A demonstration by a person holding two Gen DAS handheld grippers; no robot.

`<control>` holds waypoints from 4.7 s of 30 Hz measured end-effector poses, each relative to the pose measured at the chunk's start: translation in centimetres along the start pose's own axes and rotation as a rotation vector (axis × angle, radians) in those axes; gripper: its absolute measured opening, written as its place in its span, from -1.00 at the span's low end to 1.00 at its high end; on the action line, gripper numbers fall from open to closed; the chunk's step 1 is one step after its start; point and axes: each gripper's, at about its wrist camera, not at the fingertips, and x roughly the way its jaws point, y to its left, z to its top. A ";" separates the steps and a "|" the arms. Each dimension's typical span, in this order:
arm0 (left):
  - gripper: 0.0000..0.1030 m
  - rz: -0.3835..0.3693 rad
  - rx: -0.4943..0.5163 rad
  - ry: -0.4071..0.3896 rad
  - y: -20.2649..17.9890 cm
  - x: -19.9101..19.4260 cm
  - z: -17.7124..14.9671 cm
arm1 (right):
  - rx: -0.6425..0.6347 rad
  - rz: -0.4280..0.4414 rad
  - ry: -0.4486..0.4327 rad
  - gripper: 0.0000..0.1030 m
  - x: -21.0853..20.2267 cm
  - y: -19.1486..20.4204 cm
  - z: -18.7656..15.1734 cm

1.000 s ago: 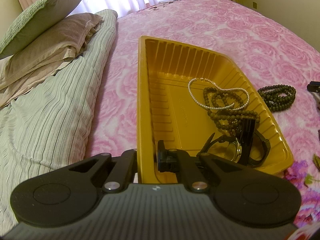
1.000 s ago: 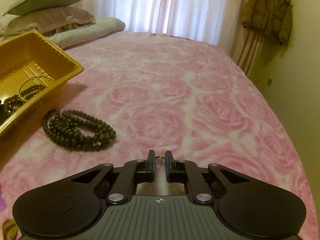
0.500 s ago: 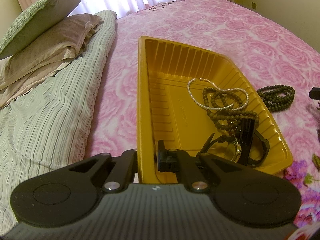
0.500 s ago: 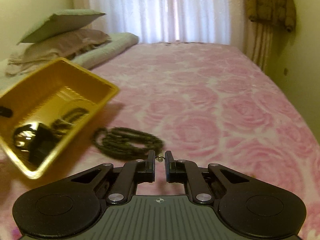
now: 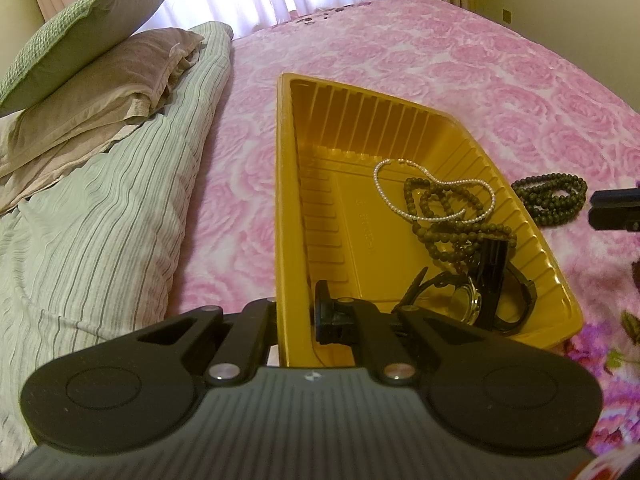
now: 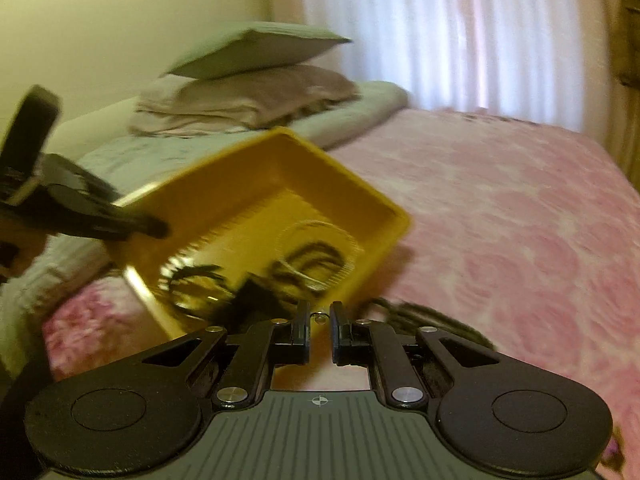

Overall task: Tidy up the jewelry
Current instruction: 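Carry the second earring over the tray and open the right gripper, then grasp the end of the dark bead strand with the right gripper, then lift the bead strand high and lower it into the tray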

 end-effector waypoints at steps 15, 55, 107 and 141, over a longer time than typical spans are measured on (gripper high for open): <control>-0.94 -0.002 -0.004 -0.005 0.0 0.0 -0.1 | -0.128 0.132 0.067 -0.81 3.6 4.1 0.3; -0.94 -0.002 -0.005 -0.006 0.1 0.0 0.1 | 0.164 -0.323 0.097 0.19 -0.3 -7.2 -4.6; -0.93 0.000 0.003 -0.014 -0.1 -0.3 0.0 | -0.585 -0.606 0.057 -0.87 -9.9 -6.7 7.0; -0.90 -0.018 -0.010 -0.031 0.2 -0.6 -0.1 | -1.016 -0.516 -0.227 -0.87 -12.2 3.9 24.6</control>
